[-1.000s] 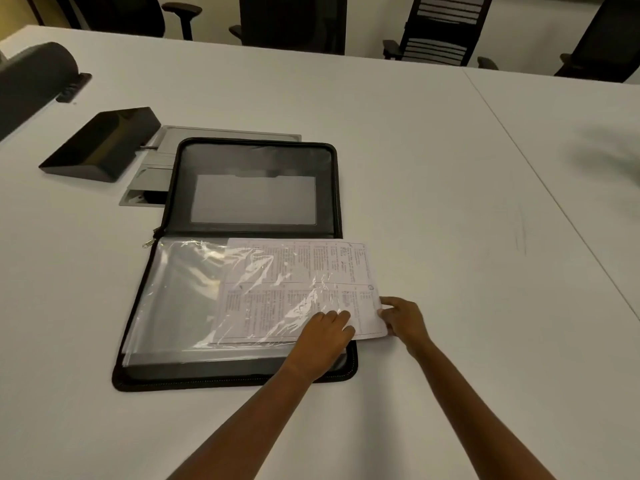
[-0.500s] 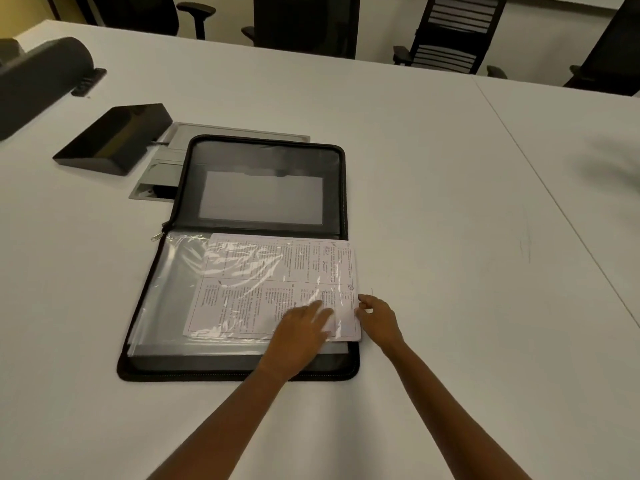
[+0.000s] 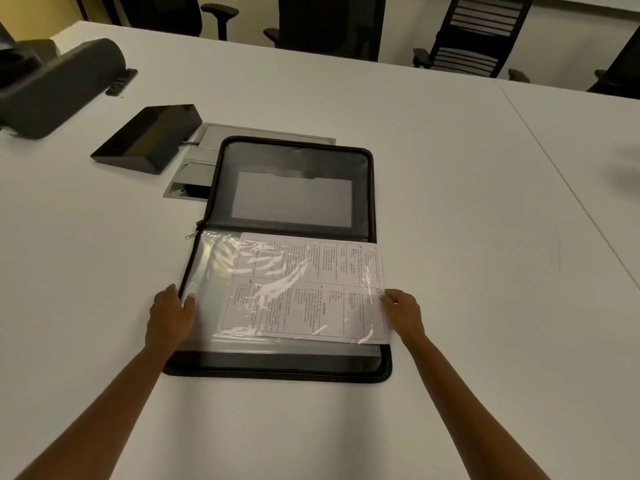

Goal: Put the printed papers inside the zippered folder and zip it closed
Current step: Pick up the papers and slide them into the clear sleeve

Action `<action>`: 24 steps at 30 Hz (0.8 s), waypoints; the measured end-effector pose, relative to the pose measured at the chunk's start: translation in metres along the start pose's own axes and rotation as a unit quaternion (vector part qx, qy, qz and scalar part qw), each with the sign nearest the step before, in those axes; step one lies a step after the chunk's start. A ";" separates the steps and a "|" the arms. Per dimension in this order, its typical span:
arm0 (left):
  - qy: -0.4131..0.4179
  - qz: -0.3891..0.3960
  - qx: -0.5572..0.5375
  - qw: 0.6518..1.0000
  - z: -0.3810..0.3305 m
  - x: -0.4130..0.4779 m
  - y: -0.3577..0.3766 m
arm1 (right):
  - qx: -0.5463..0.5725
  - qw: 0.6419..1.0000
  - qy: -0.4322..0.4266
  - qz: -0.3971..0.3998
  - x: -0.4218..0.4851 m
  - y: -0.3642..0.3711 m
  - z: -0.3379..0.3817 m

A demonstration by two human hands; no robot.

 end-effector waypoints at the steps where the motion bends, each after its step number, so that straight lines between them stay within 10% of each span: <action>1: 0.011 0.002 -0.014 1.000 0.004 0.003 -0.002 | -0.006 1.000 0.001 -0.002 0.000 0.002 0.003; 24: 0.064 0.003 -0.107 0.992 0.014 0.019 -0.016 | 0.077 0.992 0.094 -0.037 0.002 0.048 0.050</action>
Point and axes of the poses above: each hand's wrist, its own x-axis towards the middle knuckle, its own y-axis out of the palm, z = x × y, the point moved 2 cm from there along x, towards the middle knuckle, and after that the axes turned 10 degrees about y, right-handed, at the moved point
